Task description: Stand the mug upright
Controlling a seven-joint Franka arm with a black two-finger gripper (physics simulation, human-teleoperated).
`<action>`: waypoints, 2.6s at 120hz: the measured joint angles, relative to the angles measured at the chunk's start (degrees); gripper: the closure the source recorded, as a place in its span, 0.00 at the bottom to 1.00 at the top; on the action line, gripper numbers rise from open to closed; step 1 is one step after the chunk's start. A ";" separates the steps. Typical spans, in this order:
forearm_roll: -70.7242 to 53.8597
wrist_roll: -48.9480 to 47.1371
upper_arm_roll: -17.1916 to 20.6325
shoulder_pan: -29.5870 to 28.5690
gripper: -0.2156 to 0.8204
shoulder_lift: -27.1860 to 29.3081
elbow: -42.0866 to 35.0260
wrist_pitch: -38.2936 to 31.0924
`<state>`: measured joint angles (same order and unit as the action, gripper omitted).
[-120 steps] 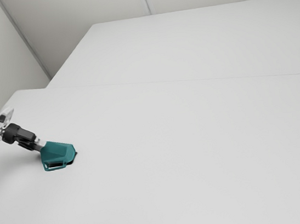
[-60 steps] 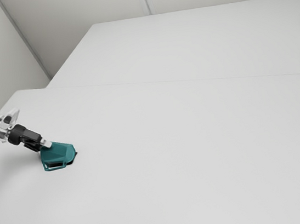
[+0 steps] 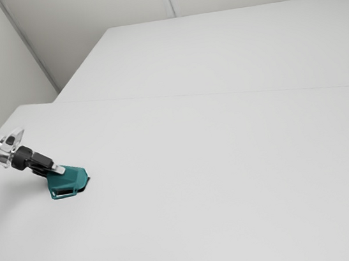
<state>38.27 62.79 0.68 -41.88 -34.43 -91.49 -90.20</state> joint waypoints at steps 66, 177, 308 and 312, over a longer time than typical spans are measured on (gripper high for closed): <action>0.55 -0.56 2.14 0.06 0.87 0.97 -0.22 -1.29; -28.61 -14.49 24.95 9.13 0.97 24.53 -12.45 -16.37; -54.07 -37.58 -0.40 45.69 0.95 42.36 -46.50 -55.70; -54.07 -38.00 -0.40 45.72 0.95 42.44 -47.00 -55.92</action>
<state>-15.80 24.80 0.28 3.84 8.02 -138.49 -146.12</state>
